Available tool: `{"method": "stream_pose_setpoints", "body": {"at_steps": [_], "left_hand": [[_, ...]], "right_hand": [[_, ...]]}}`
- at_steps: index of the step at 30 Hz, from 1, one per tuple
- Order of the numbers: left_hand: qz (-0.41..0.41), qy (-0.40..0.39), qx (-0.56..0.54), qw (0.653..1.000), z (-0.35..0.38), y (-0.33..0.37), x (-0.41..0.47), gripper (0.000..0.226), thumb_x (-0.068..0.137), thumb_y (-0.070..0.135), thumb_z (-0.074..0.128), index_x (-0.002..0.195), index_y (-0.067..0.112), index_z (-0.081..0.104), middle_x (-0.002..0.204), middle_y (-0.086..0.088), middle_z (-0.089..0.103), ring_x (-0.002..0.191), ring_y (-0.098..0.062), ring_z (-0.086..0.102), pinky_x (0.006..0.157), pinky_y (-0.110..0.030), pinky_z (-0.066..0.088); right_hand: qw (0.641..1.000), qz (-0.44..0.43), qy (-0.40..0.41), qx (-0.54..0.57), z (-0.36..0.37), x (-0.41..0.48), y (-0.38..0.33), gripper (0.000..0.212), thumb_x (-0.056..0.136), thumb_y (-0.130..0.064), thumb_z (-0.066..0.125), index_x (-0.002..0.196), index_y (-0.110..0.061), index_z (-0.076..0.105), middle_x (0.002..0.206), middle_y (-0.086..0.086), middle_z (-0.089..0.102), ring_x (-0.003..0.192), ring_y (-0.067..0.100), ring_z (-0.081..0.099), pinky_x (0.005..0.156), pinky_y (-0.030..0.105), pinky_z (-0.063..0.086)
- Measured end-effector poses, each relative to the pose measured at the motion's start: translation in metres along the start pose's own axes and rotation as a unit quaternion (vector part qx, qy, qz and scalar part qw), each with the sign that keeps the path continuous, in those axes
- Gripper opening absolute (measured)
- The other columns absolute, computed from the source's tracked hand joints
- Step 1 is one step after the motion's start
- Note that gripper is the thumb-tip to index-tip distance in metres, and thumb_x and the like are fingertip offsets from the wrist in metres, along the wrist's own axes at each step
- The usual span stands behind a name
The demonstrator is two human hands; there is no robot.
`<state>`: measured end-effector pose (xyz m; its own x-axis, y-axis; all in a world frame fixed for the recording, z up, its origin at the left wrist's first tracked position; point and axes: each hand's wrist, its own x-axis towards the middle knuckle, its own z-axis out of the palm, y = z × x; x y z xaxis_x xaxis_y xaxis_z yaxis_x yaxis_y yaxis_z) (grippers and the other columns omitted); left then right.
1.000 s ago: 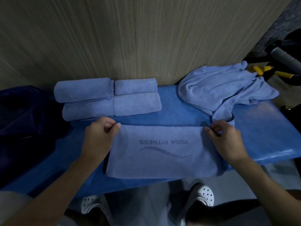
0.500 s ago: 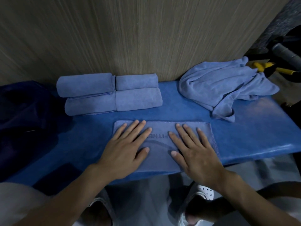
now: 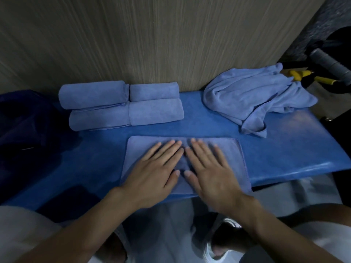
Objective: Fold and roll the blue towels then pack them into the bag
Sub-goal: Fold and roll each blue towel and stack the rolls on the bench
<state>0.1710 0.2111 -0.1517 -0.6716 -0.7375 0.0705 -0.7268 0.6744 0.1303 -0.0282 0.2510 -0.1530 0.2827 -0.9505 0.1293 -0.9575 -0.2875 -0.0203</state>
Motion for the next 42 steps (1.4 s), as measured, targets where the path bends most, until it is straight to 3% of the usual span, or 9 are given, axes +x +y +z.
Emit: {"method": "stream_pose_setpoints", "body": {"at_steps": [5,17,20,24,31,34,37,40,42], "left_hand": [[-0.032,-0.008,0.013,0.999,0.003,-0.028,-0.011,0.063,0.098,0.054,0.027,0.155,0.027,0.025,0.164,0.004,0.015,0.152,-0.013,0.007,0.122,-0.041,0.014],[-0.068,0.003,0.008,0.998,-0.003,-0.047,-0.025,0.065,0.098,0.057,0.027,0.155,0.026,0.023,0.164,-0.001,0.013,0.152,-0.015,0.006,0.123,-0.039,0.012],[-0.058,0.015,0.018,0.998,-0.009,-0.042,-0.02,0.065,0.098,0.053,0.031,0.155,0.022,0.026,0.163,-0.004,0.016,0.152,-0.017,0.009,0.123,-0.043,0.013],[-0.046,-0.004,0.003,0.999,-0.001,-0.039,-0.01,0.061,0.099,0.054,0.027,0.155,0.031,0.022,0.164,0.001,0.013,0.152,-0.013,0.005,0.123,-0.039,0.011],[-0.092,0.001,-0.012,0.996,-0.004,-0.053,-0.016,0.062,0.097,0.051,0.028,0.153,0.026,0.03,0.161,-0.006,0.025,0.15,-0.021,0.02,0.122,-0.042,0.018],[-0.093,-0.001,0.022,0.995,-0.007,-0.047,-0.017,0.061,0.096,0.05,0.031,0.149,0.022,0.04,0.153,-0.011,0.04,0.14,-0.028,0.038,0.116,-0.043,0.029],[-0.094,0.02,0.079,0.992,-0.017,-0.04,-0.02,0.054,0.097,0.047,0.031,0.133,0.02,0.061,0.129,-0.012,0.061,0.114,-0.031,0.058,0.095,-0.041,0.043],[-0.075,0.058,0.115,0.989,-0.031,-0.035,-0.019,0.045,0.098,0.043,0.033,0.083,0.019,0.069,0.079,-0.003,0.06,0.071,-0.028,0.058,0.071,-0.039,0.038],[-0.051,0.079,0.075,0.993,-0.034,-0.033,-0.015,0.043,0.097,0.041,0.038,0.074,0.017,0.066,0.088,-0.005,0.062,0.075,-0.028,0.059,0.071,-0.039,0.041]], "right_hand": [[1.0,-0.003,-0.026,-0.006,0.009,-0.003,0.007,0.059,0.101,-0.048,0.022,0.148,-0.017,0.04,0.157,0.008,0.03,0.146,0.021,0.028,0.114,0.052,0.028],[0.988,0.136,-0.057,-0.044,-0.003,-0.023,0.052,0.067,0.099,-0.053,0.015,0.15,-0.015,0.035,0.158,0.008,0.028,0.146,0.023,0.027,0.117,0.053,0.019],[0.993,0.1,-0.034,-0.043,-0.009,-0.018,0.042,0.065,0.099,-0.052,0.019,0.151,-0.015,0.033,0.159,0.009,0.026,0.148,0.023,0.02,0.118,0.055,0.016],[0.999,-0.005,-0.04,-0.005,-0.005,-0.02,0.026,0.059,0.102,-0.05,0.016,0.151,-0.021,0.034,0.159,0.008,0.025,0.148,0.021,0.022,0.117,0.047,0.022],[0.992,0.101,-0.069,-0.026,-0.009,-0.027,0.05,0.066,0.1,-0.054,0.013,0.151,-0.018,0.034,0.159,0.009,0.028,0.146,0.023,0.026,0.117,0.049,0.024],[0.989,0.127,-0.046,-0.06,-0.022,-0.029,0.044,0.057,0.097,-0.051,0.03,0.139,-0.018,0.048,0.144,0.009,0.045,0.13,0.029,0.045,0.1,0.046,0.035],[0.991,0.119,0.005,-0.064,-0.031,-0.035,0.041,0.046,0.094,-0.047,0.036,0.118,-0.016,0.06,0.111,0.007,0.056,0.094,0.03,0.052,0.077,0.043,0.037],[0.995,0.094,-0.007,-0.044,-0.027,-0.043,0.038,0.05,0.095,-0.05,0.033,0.123,-0.018,0.059,0.118,0.005,0.056,0.098,0.029,0.054,0.08,0.043,0.041],[0.996,0.078,-0.022,-0.044,-0.026,-0.041,0.036,0.052,0.096,-0.051,0.032,0.13,-0.019,0.056,0.123,0.004,0.055,0.105,0.028,0.053,0.088,0.045,0.041]]}}
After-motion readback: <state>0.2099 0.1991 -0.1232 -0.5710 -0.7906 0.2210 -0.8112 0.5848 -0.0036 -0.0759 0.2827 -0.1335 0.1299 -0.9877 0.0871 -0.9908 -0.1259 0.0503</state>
